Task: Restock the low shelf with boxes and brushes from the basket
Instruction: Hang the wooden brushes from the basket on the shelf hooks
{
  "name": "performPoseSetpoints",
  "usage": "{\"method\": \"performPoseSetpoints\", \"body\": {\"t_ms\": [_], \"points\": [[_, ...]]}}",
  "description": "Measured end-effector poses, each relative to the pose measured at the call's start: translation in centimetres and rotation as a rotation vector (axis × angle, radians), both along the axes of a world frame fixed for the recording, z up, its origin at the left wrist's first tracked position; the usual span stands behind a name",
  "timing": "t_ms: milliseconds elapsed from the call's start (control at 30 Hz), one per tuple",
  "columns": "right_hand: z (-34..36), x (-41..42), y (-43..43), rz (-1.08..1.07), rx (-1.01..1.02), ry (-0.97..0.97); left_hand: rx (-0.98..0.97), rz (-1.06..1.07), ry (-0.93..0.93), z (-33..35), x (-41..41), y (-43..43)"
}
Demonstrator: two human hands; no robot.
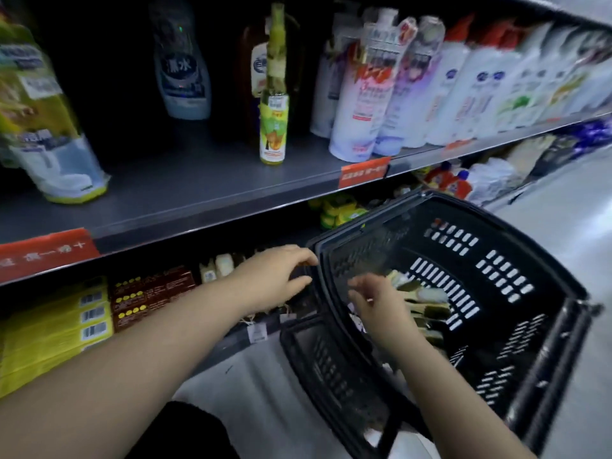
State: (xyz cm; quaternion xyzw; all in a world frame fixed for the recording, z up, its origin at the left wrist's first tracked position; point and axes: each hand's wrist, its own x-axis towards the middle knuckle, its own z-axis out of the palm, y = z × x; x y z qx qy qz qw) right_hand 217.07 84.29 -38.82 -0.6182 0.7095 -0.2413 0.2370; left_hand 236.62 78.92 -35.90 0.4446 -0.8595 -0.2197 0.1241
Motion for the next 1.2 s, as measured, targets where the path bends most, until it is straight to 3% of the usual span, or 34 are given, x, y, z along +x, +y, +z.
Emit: {"method": "performPoseSetpoints", "body": {"t_ms": [167,300,633,767,867,1000,1100,1200], "points": [[-4.6,-6.4,3.9,0.153,0.421,0.285,-0.055,-0.232,-0.333,-2.2,-4.4,-0.4],[-6.4,-10.0,5.2,0.236,0.659,0.317,-0.045,-0.343,-0.353,-2.9,-4.5,-0.6],[-6.9,-18.2,6.1,0.245,0.655,0.395,-0.174,-0.598,-0.383,-3.7,-8.1,3.1],[-5.5,-19.9,6.1,0.211,0.574,0.467,-0.135,-0.658,-0.306,-3.2,-10.3,3.5],[-3.4,-16.4,5.6,0.219,0.47,0.209,-0.152,-0.489,-0.12,-2.5,-10.3,0.1],[-1.2,-7.5,4.0,0.245,0.471,-0.151,-0.03,-0.336,-0.079,-3.6,-9.7,-2.8],[-1.2,-3.4,2.3,0.236,0.459,-0.206,0.019,-0.274,0.054,-4.3,-9.8,-2.6],[-1.5,-2.6,1.7,0.246,0.436,-0.161,0.02,-0.298,0.062,-4.4,-9.6,-2.6]]}}
